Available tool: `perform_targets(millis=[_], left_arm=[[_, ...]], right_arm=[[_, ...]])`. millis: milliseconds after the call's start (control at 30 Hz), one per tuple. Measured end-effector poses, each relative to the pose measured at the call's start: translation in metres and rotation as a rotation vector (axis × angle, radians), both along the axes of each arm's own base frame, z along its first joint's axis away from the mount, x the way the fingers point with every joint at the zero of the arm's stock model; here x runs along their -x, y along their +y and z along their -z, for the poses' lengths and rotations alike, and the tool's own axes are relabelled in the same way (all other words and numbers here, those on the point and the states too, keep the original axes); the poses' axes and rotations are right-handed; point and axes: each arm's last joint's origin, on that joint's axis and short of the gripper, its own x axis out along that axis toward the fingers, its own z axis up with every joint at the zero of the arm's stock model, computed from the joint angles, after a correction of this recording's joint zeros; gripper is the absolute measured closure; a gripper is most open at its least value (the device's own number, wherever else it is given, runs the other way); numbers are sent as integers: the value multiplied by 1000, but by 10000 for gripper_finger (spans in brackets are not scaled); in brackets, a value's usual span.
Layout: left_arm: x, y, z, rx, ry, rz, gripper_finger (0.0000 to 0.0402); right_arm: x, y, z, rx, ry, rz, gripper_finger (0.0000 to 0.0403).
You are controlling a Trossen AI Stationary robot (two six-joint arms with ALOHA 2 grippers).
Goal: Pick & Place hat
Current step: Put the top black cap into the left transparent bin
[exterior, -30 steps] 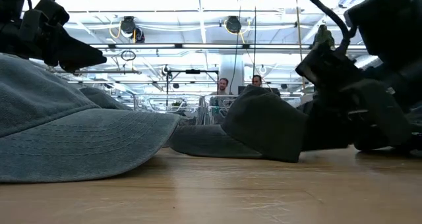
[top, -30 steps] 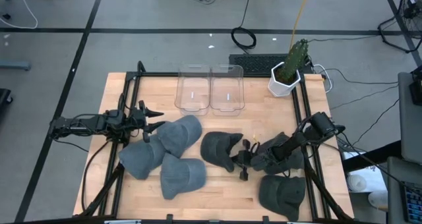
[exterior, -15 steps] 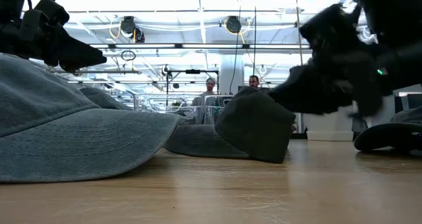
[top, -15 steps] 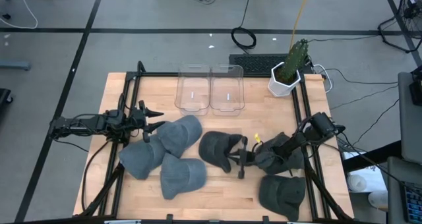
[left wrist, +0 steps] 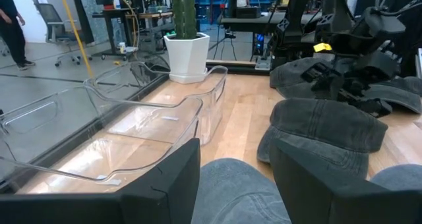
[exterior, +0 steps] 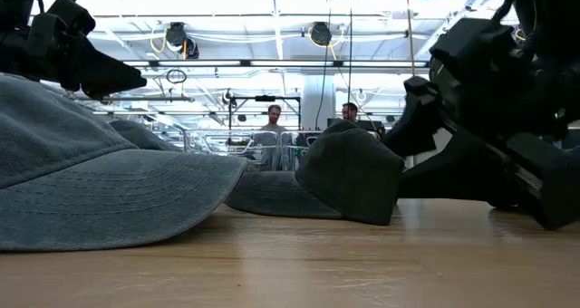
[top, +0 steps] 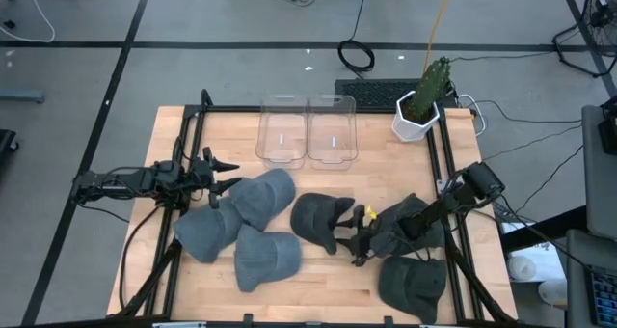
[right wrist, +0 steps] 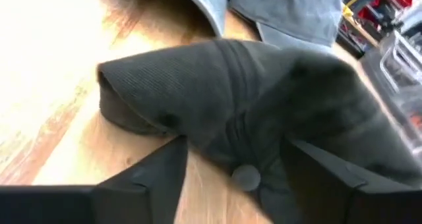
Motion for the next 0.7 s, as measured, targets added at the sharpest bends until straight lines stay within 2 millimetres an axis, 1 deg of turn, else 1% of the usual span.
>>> perform_targets(millis=[100, 200, 333, 500, 567, 700], left_arm=[[0, 0, 0, 0, 0, 0, 210], [0, 0, 0, 0, 0, 0, 210], [0, 0, 0, 0, 0, 0, 210], [0, 0, 0, 0, 0, 0, 210], [0, 0, 0, 0, 0, 0, 210], [0, 0, 0, 0, 0, 0, 210]], right_arm=[[-5, 2, 0, 87, 83, -26, 135], [-9, 4, -1, 156, 123, -56, 122], [-10, 5, -2, 171, 135, -77, 117], [-2, 1, 9, 191, 269, -96, 119], [-2, 0, 9, 180, 258, -71, 119], [-10, -5, 2, 172, 150, 22, 120]])
